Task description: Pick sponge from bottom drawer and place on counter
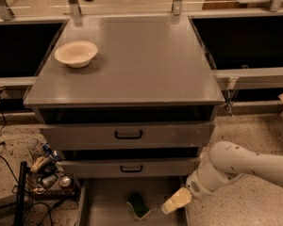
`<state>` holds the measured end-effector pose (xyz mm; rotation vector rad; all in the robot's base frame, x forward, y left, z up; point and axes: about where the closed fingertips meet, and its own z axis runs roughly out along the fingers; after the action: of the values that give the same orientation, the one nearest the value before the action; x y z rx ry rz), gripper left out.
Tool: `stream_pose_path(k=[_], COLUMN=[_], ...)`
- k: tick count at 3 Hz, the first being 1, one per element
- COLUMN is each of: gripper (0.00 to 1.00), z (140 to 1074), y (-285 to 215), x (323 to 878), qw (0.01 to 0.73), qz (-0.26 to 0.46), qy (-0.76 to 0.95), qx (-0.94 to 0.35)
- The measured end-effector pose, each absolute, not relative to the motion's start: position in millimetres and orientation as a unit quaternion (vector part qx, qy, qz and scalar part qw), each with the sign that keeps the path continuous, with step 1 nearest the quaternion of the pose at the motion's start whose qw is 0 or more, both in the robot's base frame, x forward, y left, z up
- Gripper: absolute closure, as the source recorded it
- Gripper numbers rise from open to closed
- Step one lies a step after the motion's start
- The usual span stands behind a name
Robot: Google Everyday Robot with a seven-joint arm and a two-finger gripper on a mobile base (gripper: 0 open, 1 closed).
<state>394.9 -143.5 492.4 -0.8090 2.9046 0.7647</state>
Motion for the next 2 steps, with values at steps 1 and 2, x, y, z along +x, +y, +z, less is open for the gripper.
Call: stream_pose_path(k=[1, 2], gripper=[0.0, 0.0], z=[492, 477], y=[-143, -139], x=[395, 394], qw=[0.016, 0.026], qz=[0.246, 0.231], qy=[0.934, 0.942], qx=[-0.26, -0.243])
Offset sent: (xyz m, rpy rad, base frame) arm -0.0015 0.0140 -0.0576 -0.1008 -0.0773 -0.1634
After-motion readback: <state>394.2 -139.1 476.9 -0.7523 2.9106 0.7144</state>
